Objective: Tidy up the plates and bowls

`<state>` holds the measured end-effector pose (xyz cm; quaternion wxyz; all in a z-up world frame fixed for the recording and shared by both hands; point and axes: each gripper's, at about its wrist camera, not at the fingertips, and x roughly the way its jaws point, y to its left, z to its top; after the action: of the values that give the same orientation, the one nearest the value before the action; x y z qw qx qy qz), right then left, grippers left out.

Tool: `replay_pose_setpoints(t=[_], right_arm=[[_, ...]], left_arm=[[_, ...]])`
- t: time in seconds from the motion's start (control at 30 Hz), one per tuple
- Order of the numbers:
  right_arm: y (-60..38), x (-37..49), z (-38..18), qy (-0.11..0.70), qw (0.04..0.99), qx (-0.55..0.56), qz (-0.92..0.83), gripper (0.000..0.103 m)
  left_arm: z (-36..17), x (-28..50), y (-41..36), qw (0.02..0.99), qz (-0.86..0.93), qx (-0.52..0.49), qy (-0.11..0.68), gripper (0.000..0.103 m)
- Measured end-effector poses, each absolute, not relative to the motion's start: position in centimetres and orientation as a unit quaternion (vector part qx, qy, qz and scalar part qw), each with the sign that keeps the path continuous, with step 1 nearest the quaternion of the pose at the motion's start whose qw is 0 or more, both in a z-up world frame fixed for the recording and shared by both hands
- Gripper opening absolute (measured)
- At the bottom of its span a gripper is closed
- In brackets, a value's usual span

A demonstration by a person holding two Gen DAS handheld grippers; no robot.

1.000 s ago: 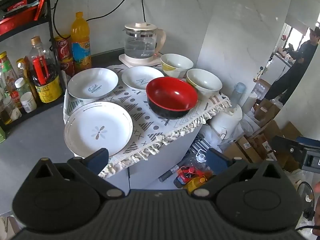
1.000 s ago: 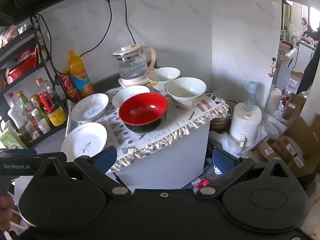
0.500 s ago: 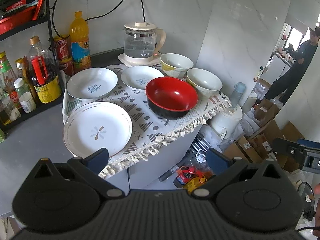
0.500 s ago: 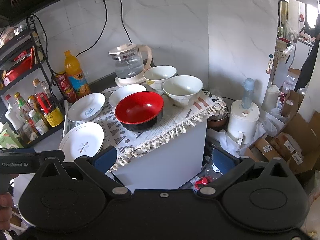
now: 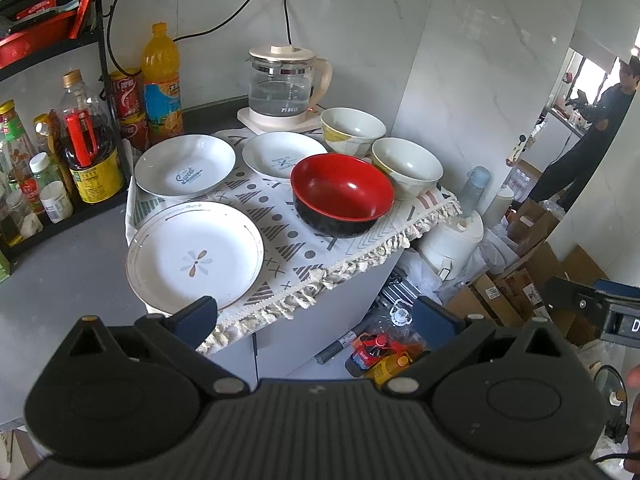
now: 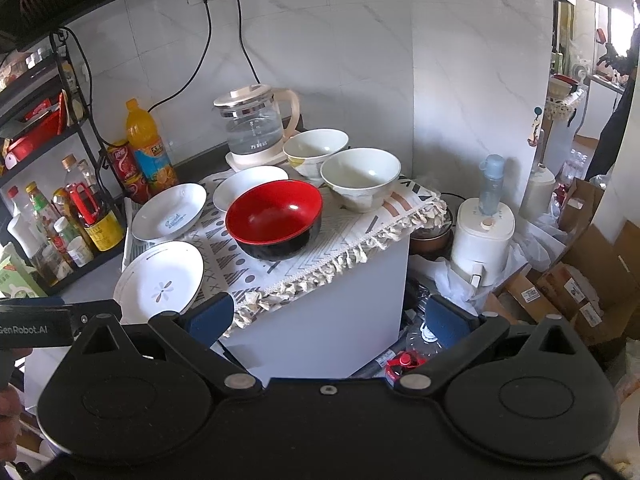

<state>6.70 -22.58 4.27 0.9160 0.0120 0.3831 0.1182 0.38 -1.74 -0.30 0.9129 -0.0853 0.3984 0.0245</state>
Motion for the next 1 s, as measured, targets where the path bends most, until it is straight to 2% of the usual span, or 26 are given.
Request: replay_pose_setpoints(t=[1.0], right_arm=[[-22.65, 6.18, 4.41, 0.379, 0.916, 0.005, 0.129, 0.103]], left_arm=[[-0.13, -0.29, -1.90, 0.915, 0.030, -0.094, 0.392, 0.103]])
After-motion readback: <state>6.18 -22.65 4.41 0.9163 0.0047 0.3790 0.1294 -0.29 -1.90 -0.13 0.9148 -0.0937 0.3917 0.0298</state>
